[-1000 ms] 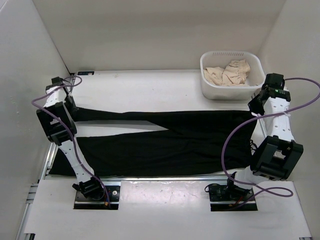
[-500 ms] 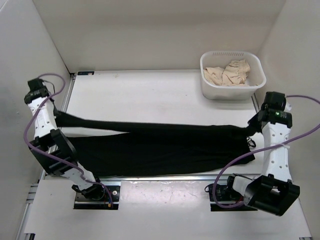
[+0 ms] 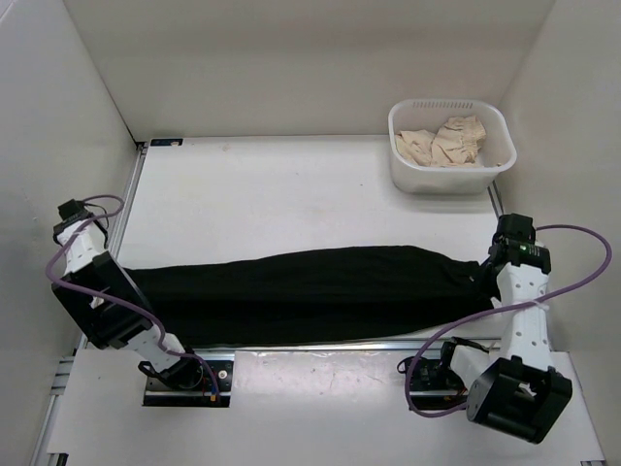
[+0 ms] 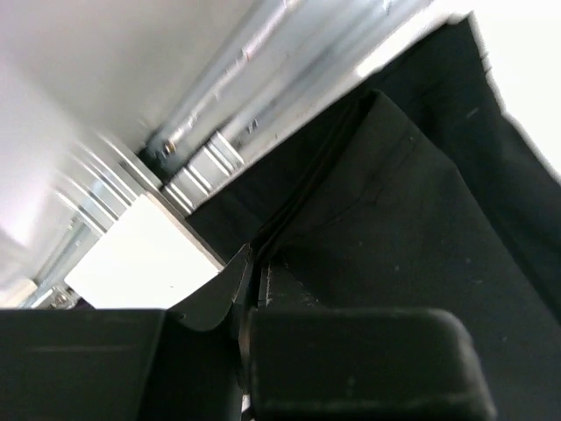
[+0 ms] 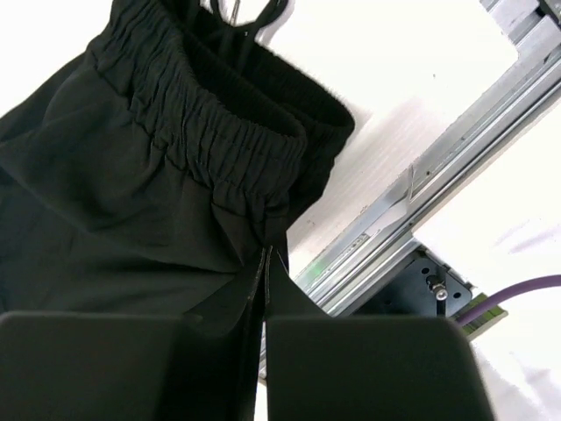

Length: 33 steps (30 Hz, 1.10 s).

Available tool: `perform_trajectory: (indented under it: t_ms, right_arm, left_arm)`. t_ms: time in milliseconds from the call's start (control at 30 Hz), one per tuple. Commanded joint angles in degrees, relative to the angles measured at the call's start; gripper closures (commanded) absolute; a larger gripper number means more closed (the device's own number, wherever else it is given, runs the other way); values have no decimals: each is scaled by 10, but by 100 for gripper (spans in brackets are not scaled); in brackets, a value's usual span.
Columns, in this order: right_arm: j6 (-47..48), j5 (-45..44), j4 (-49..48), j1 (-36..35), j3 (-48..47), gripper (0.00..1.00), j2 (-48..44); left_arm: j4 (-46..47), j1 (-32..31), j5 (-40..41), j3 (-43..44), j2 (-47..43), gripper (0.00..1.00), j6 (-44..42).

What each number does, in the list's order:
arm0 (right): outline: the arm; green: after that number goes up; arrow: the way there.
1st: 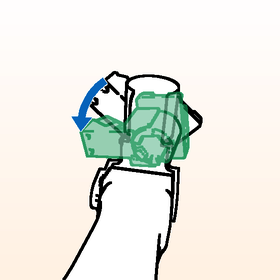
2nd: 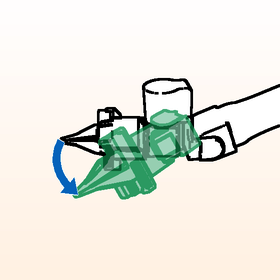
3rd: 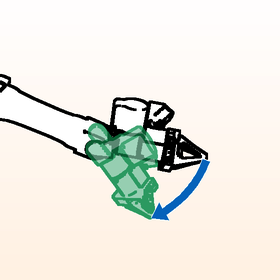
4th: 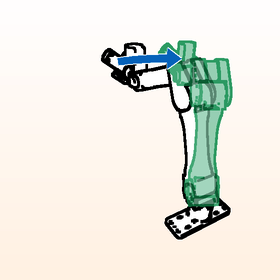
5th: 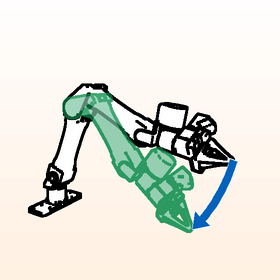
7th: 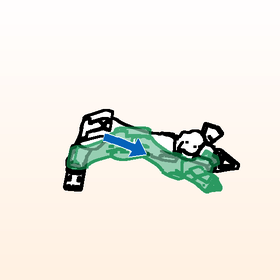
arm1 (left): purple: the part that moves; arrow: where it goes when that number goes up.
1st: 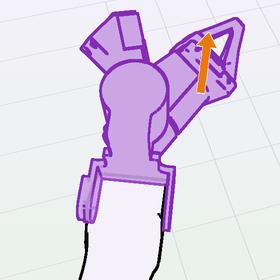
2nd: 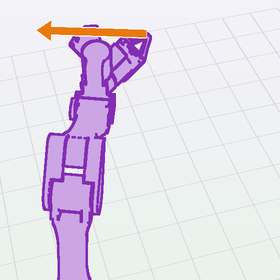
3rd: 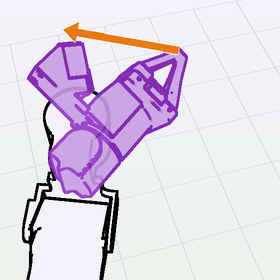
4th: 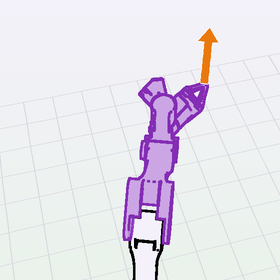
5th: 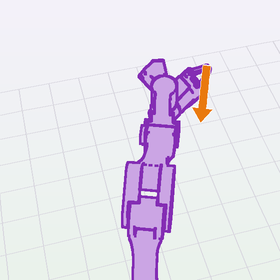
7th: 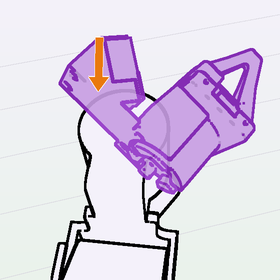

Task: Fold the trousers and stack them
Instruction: Fold the trousers

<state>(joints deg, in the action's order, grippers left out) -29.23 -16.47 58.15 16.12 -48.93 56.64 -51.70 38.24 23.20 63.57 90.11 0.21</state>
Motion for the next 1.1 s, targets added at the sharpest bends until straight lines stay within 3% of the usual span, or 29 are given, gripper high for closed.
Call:
perform_trajectory:
  t_ms: [0, 133, 267, 500, 767, 900, 933, 967, 1000, 1067]
  right_arm:
    - [17, -30, -18, 3, -27, 100, 22]
    - [12, -17, -6, 3, -22, 100, 18]
    - [-1, -12, 21, 3, 34, 100, -44]
    - [-37, -34, 57, 8, 18, 100, -50]
    - [-59, -47, 63, 8, 23, 99, -65]
    - [-82, -55, 68, 8, 30, 89, -72]
    - [-82, -63, 73, 8, 30, 86, -72]
    - [-90, -72, 73, 8, 24, 81, -77]
    - [-95, -80, 79, 8, 24, 60, -77]
    - [-95, -94, 79, 8, 18, 53, -82]
  left_arm:
    - [35, 0, 35, 46, -33, 86, -2]
    - [35, 12, 48, 52, -44, 86, -2]
    - [40, 18, 54, -22, -72, 86, -2]
    - [56, 36, 84, -148, -85, 86, -2]
    - [70, 54, 112, -159, -56, 81, -2]
    - [70, 60, 117, -159, -56, 62, -2]
    - [57, 60, 110, -159, -62, 51, -2]
    - [48, 60, 110, -153, -68, 29, -2]
    - [37, 65, 103, -153, -82, 21, -2]
    - [10, 71, 84, -123, -97, 19, -2]
